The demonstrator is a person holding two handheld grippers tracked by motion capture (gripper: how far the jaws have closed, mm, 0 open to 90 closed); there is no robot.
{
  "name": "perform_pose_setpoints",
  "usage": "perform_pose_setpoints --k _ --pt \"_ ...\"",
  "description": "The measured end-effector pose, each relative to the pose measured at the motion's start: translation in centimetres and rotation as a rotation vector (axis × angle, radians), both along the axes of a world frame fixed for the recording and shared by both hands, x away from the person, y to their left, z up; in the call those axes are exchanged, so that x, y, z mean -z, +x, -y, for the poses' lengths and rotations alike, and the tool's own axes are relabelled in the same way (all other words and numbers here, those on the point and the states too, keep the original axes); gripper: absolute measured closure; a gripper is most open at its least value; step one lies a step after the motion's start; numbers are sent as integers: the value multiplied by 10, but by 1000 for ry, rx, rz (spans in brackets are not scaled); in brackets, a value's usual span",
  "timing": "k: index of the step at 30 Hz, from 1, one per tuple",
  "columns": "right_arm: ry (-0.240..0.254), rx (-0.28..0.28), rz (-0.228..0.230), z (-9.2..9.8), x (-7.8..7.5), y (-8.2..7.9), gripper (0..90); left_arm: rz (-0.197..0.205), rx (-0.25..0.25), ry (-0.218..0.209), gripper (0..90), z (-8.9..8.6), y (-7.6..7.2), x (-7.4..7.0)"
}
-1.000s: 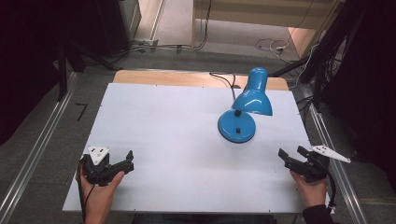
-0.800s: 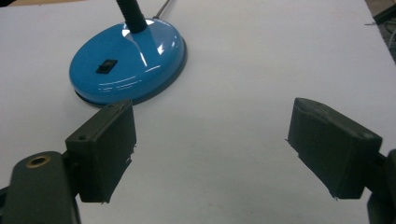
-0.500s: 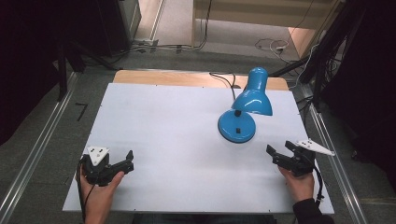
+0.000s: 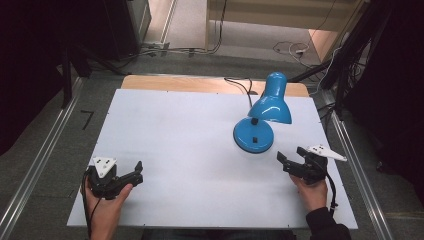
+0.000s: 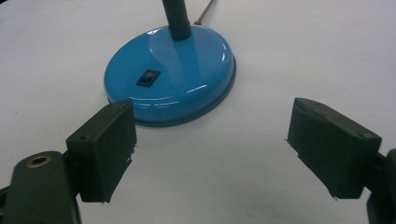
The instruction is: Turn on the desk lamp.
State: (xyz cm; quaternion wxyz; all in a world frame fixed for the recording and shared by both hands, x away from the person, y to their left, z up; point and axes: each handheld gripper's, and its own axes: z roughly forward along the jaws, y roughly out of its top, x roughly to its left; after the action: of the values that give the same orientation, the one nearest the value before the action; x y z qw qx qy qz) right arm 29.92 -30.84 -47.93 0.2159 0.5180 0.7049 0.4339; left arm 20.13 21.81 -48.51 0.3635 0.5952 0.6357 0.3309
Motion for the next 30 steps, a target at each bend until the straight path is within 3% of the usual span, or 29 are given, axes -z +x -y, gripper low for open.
perform_pose_setpoints --k 12,24,30 --pt "-6 -18 -4 -15 1 13 138 18 -7 -11 37 -1 -2 -2" --pt "-62 -75 32 -36 -3 21 128 20 -8 -8 37 -2 -2 -1" --pt "-68 -78 -8 -40 -2 25 103 22 -7 -8 38 -1 -3 -2"
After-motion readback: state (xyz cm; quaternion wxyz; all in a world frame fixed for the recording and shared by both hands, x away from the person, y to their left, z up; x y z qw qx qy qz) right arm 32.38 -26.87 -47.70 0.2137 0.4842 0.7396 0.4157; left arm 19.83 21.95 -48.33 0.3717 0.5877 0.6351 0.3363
